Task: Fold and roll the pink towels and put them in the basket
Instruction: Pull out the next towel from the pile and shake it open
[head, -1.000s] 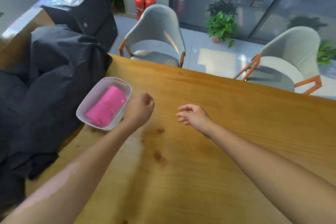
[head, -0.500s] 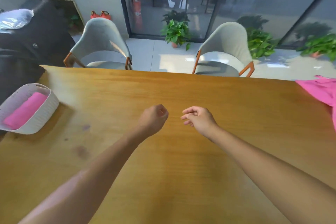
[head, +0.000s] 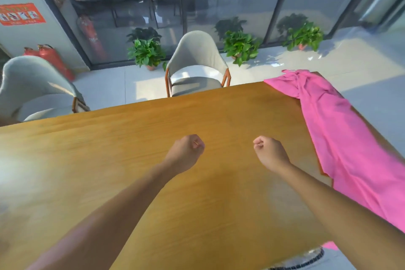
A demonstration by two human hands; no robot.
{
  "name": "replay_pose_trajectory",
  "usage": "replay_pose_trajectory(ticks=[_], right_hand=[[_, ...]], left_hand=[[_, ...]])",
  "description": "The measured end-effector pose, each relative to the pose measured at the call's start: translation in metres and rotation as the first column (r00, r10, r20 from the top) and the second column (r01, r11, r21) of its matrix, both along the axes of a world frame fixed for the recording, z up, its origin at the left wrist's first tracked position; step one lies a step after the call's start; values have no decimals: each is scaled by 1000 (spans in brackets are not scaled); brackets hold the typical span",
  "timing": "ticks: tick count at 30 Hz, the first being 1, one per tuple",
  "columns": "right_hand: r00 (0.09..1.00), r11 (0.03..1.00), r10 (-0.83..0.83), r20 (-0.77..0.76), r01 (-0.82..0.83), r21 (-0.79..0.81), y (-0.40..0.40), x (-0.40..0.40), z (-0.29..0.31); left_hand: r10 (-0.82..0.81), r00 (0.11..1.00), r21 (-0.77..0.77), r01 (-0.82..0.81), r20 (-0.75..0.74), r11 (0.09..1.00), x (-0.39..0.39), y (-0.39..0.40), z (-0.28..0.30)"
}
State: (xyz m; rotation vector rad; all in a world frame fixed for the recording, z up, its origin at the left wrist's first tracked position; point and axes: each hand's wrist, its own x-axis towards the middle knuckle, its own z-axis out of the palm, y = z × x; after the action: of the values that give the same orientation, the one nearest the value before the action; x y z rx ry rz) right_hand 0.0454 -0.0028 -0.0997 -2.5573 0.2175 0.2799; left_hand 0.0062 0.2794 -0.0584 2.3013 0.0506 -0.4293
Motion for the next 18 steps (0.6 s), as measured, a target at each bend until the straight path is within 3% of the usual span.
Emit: replay_pose_trajectory(ticks=[4,7,10,13,18], right_hand=[[990,958,-143,20,143,-250,-114,15,-18],[970,887,-216,-107,150,-436,-174,14,-31],[909,867,-354,-220,231,-441,-214,2,-52],[885,918,-321,-338,204,-339,-235,-11,-78],[894,932,-287,-344,177,-317,-243,-17,-94]], left_hand=[[-108,994,10,108,-30,994,17,-50,3],[-167,985,3,167,-50,986,29,-81,5],[-193,979,5,194,-65,981,40,-104,2],[-205,975,10,206,-84,978,47,-122,-2],[-211,972,2,212,-107,977,55,-142,-7]])
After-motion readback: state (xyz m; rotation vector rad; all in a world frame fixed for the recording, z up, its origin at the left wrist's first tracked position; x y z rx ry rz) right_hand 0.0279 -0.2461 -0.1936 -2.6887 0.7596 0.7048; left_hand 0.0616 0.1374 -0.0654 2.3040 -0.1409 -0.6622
